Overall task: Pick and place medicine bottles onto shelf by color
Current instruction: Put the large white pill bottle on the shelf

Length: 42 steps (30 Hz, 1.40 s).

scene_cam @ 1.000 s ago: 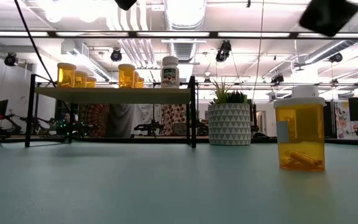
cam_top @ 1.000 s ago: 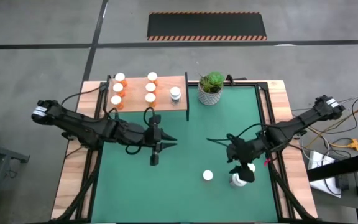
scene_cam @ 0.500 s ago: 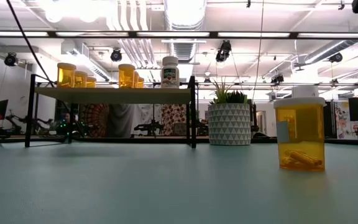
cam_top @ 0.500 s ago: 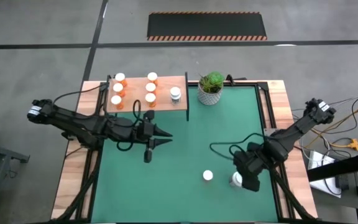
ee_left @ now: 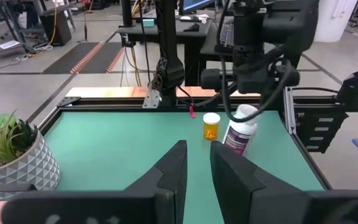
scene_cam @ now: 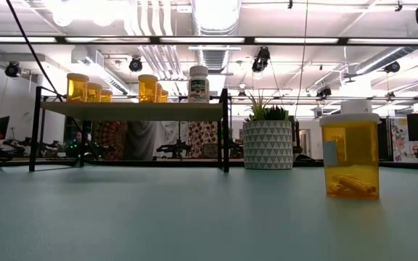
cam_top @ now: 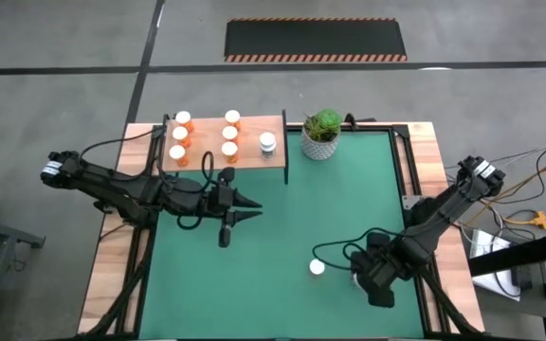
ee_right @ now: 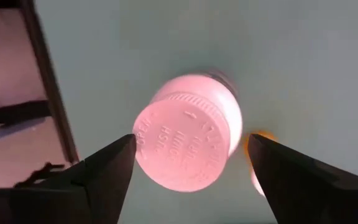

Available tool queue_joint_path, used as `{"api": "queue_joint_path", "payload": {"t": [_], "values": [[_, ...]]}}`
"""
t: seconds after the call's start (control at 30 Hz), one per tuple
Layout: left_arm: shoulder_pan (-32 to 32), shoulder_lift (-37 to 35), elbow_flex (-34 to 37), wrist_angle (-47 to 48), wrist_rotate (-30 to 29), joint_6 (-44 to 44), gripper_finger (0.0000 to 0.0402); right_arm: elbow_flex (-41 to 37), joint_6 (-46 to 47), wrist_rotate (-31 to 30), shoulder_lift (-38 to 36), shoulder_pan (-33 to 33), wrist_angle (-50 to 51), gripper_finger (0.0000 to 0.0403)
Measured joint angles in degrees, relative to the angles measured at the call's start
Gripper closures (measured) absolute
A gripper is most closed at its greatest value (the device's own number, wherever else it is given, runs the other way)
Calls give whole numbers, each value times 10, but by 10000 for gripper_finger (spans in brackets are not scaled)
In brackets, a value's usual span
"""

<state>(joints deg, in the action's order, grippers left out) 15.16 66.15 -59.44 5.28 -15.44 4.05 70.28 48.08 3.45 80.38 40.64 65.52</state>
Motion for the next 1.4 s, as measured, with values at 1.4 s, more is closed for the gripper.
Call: {"api": "queue_joint_path", "payload": {"t": [1.4], "values": [[0, -6, 1, -1, 0, -19, 347, 22, -53, -55, 19, 9, 39, 179]]}}
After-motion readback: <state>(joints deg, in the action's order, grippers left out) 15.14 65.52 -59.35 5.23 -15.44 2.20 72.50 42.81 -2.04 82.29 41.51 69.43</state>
